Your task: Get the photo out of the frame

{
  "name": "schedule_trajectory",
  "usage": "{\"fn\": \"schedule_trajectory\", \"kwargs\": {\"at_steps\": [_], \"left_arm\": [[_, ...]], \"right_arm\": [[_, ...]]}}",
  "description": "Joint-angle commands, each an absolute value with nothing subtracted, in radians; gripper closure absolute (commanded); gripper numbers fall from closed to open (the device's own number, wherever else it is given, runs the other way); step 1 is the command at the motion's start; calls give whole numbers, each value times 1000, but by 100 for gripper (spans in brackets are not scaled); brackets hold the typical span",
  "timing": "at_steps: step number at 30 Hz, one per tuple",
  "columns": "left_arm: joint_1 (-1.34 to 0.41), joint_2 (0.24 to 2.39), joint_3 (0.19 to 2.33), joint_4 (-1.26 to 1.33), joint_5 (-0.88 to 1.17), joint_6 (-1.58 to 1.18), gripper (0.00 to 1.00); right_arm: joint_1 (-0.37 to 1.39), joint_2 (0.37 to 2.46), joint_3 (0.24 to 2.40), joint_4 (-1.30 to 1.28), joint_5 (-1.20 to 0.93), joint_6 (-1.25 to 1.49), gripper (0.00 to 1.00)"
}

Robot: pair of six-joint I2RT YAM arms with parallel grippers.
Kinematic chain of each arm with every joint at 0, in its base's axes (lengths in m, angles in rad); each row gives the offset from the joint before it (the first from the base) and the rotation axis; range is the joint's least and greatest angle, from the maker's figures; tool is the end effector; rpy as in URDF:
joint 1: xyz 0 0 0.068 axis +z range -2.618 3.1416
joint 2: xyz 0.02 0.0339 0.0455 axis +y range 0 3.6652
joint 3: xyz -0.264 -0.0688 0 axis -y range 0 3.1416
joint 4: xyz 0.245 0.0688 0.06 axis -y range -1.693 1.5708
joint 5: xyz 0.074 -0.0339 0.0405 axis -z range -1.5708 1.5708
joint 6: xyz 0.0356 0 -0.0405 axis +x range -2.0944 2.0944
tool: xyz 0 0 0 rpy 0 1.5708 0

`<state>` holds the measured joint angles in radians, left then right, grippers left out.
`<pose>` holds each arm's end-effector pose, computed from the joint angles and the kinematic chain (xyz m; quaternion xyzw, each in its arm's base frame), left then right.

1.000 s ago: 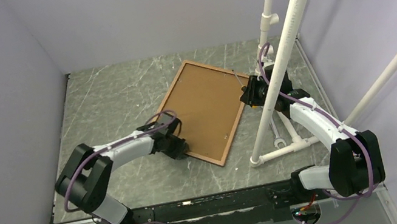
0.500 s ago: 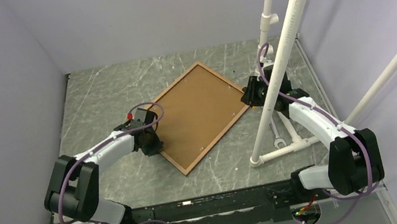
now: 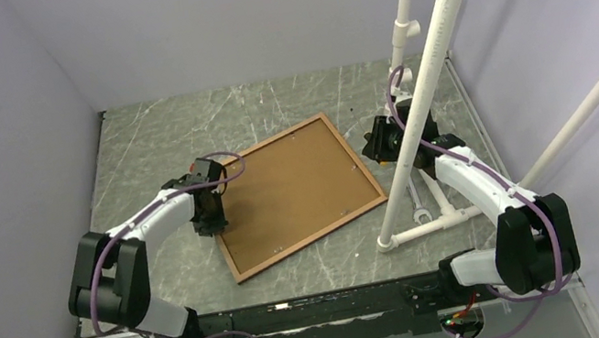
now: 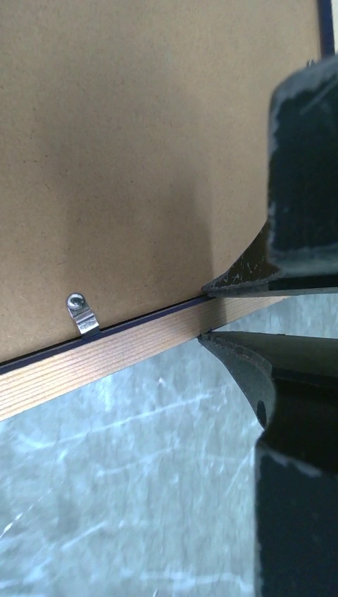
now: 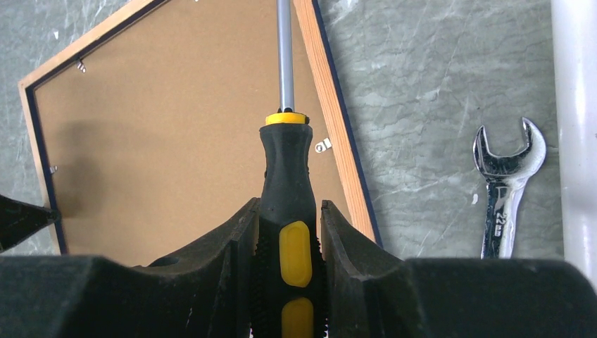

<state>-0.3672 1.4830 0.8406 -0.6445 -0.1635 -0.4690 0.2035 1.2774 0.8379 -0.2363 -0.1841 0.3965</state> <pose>0.2443 -0.0878 0.1730 -0.0617 0.9848 0.0166 0.1617 0.2689 0.0621 0.2481 0.0469 0.8974 0.2065 0.3871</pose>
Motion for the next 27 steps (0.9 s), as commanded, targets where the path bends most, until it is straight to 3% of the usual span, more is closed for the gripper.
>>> {"fn": "schedule_trajectory", "kwargs": {"at_steps": [1,10,23,27], "left_arm": [[-360,1529,946,-693,-243,-282,100],[-380,1711,1171,-687,-198,-145,100],[-410,1852,1308,-713,-43,-182,100],[-409,1864,1343,-724,20,-194,93]], "right_arm": [[227,1259,851,-223,-175,393,100],[245,1234,820,-236,-175,416,100],[245,1181,772,-492,58,557,100],[236,1150,737,-529,59,582,100]]}}
